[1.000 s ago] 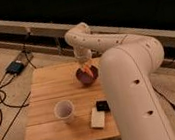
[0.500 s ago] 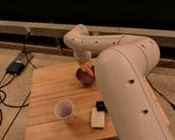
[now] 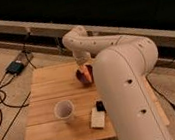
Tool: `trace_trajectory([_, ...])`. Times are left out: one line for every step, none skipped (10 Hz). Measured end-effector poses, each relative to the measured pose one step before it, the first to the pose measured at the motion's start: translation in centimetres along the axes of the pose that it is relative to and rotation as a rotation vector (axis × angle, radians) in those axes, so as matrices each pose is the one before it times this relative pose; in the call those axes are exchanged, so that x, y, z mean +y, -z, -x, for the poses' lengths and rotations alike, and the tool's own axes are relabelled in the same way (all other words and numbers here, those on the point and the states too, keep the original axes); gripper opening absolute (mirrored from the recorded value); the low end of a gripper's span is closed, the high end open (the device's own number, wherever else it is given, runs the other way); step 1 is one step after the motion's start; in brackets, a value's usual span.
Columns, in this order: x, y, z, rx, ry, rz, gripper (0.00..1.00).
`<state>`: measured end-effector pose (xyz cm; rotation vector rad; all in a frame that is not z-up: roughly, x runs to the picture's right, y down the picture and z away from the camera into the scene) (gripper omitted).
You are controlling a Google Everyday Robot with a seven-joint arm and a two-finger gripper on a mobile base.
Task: Place the pepper in the ceramic bowl
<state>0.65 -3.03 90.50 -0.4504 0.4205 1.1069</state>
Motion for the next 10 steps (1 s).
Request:
trace_trajectory([0.048,0.063,0.014,-0.00232,0.00163,-0.00138,0.80])
trace_trajectory([0.061,0.034,0.002,-0.00145,0.00131,-0.00022,0.80])
trace_trajectory([0.055,0.133,0.002,-0.00279,0.00049,0.00054,0.80])
trace_trajectory([0.096,0.142,-0.014,-0.00331,0.00134,0.00160,0.80])
trace_trajectory([0.129,0.167,-0.078,-0.00189,0.00145,0.00303,0.80])
trace_trajectory([0.171,0.229,-0.089,-0.00174,-0.00081,0.00617,0.80])
trace_trajectory([0.309,0.275,-0.193,-0.00016,-0.00334,0.01264,0.80])
trace_trajectory([0.271,0.213,-0.111,0.00063,-0.00395,0.01178,0.80])
trace_trajectory([0.016,-0.056,-0.022,0.00091,0.00070,-0.00044,0.80])
trace_trajectory([0.017,0.035,0.019,-0.00056,-0.00003,0.00038,0.80])
